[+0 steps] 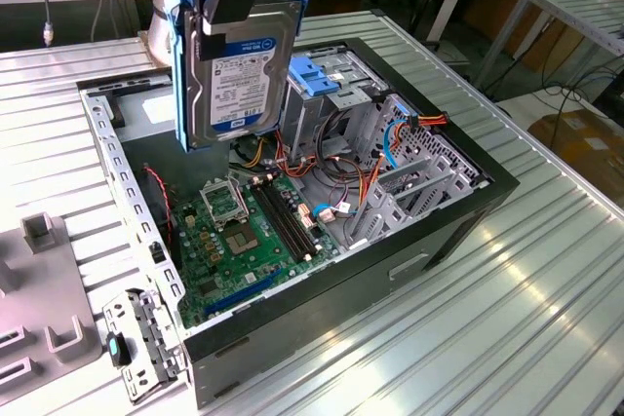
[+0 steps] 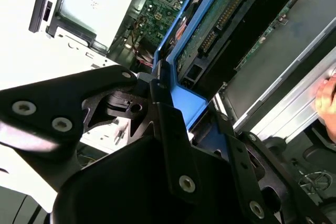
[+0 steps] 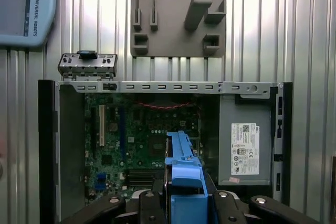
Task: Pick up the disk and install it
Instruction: 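Insert the disk into the insertion slot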
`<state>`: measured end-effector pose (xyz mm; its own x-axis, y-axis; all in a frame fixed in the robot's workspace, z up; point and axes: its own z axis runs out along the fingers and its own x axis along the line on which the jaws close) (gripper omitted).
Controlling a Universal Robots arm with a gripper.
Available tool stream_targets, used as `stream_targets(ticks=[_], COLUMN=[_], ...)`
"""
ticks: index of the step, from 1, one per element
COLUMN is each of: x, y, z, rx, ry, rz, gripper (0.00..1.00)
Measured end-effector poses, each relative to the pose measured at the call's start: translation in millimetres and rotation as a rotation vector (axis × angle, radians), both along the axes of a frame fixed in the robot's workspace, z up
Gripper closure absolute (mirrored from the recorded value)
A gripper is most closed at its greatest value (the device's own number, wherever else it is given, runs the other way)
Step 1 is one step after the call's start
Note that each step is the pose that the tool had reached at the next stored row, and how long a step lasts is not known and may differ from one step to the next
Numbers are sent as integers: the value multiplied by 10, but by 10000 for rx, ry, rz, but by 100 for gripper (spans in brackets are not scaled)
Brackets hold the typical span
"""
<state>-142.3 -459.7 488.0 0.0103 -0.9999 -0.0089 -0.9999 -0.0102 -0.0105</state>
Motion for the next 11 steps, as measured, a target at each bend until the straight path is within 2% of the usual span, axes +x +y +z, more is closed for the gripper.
stream_targets(ticks=[3, 4, 5, 11], x=[7, 12, 23, 56], y=[-52, -86, -139, -287], z=[-1, -1, -2, -3], rx=[-1, -1, 0, -1], ry=[0, 1, 0, 0], rz=[0, -1, 0, -1], gripper=[63, 63, 63, 63])
